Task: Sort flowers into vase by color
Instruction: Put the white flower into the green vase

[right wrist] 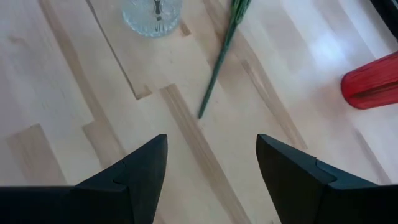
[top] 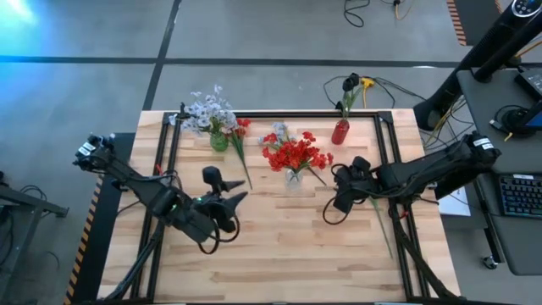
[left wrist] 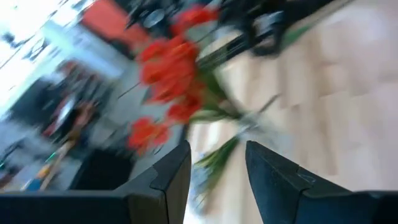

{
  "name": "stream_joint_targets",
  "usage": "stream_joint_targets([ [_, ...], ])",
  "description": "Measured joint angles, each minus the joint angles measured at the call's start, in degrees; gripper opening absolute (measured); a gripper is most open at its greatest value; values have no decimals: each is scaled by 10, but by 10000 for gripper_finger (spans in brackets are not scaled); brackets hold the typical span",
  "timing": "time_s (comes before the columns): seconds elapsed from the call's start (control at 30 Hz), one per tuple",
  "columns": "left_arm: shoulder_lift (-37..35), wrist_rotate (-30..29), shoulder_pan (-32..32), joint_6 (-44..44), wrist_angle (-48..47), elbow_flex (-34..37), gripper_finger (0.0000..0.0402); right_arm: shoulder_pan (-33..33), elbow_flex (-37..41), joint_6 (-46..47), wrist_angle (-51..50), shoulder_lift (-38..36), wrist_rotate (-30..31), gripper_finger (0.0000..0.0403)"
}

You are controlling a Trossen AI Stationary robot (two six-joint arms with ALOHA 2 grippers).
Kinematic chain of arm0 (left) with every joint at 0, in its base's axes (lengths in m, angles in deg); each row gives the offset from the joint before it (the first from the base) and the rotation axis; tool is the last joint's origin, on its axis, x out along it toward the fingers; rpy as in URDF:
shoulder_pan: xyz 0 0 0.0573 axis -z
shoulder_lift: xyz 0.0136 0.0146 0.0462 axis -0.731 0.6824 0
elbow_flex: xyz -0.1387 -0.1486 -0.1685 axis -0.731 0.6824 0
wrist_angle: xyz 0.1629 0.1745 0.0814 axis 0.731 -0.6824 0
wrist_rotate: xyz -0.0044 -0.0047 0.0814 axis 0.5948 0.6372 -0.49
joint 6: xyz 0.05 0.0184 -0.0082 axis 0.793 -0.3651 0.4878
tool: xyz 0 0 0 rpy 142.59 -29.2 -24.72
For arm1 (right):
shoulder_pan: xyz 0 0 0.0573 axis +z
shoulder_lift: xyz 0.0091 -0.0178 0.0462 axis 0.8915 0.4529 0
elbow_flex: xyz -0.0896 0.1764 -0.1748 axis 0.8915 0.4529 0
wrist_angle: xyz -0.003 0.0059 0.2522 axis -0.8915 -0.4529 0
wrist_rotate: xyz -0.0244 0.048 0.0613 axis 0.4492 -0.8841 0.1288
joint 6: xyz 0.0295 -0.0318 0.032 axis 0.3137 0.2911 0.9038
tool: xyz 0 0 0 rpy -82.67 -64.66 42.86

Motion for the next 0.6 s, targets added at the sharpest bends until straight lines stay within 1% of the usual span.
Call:
stream_joint_targets([
  [0.13, -32, 98, -2, 102, 158, 68, 136, 0, 1, -10, 1, -1, 1, 239],
  [0.2, -53, 114, -2, 135, 243, 107, 136, 0, 0, -5, -9, -2, 1, 240],
  [0.27, -77, 115, -3, 150, 316, 144, 136, -3, -4, 29, -28, -3, -5, 238],
  [0.33, -103, 114, -5, 152, 388, 180, 136, -10, -13, 79, -60, -2, -30, 236],
  [0.4, -128, 102, -6, 152, 463, 214, 136, -19, -24, 129, -99, -1, -72, 233],
  [0.47, -150, 80, -6, 154, 523, 242, 136, -27, -33, 175, -140, -1, -127, 233],
  [0.53, -170, 63, -6, 156, 547, 262, 136, -33, -40, 219, -169, -1, -171, 233],
  [0.6, -185, 57, -6, 158, 550, 277, 136, -34, -47, 257, -197, -1, -202, 233],
])
